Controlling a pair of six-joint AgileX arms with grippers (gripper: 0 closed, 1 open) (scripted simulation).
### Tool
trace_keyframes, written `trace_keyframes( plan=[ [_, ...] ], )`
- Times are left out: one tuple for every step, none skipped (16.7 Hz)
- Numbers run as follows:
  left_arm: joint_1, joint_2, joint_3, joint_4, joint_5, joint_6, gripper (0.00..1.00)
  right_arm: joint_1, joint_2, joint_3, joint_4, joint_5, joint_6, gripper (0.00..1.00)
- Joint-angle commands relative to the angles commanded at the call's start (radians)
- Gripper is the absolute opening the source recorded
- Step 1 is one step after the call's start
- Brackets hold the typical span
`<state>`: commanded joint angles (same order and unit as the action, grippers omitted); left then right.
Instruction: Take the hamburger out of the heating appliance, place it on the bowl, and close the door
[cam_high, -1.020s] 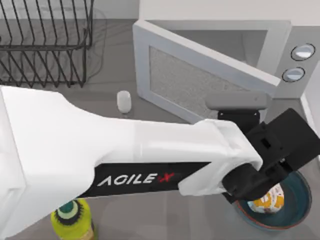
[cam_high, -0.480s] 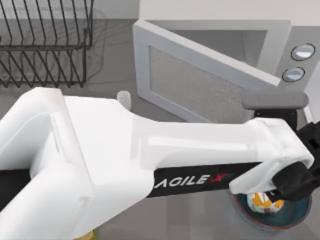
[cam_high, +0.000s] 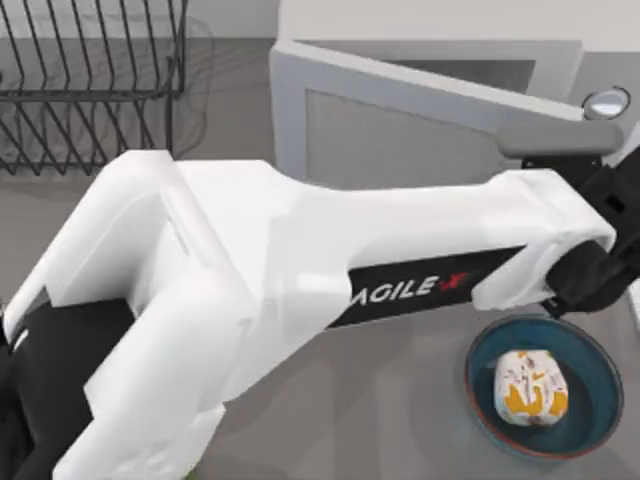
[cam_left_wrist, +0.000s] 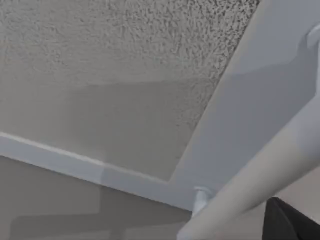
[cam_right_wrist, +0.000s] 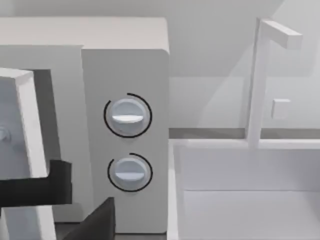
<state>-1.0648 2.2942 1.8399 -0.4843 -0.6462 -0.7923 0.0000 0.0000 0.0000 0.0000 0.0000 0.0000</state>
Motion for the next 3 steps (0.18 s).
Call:
trace_keyframes(
  plan=[
    [0.024,0.02,0.025,0.009,0.014,0.025,0.0,0.0,0.0,0.0,0.0,0.0,0.0,1.0],
    [0.038,0.034,0.04,0.014,0.022,0.039,0.0,0.0,0.0,0.0,0.0,0.0,0.0,1.0],
    [0.042,0.037,0.044,0.016,0.025,0.043,0.0,0.0,0.0,0.0,0.0,0.0,0.0,1.0]
  ],
)
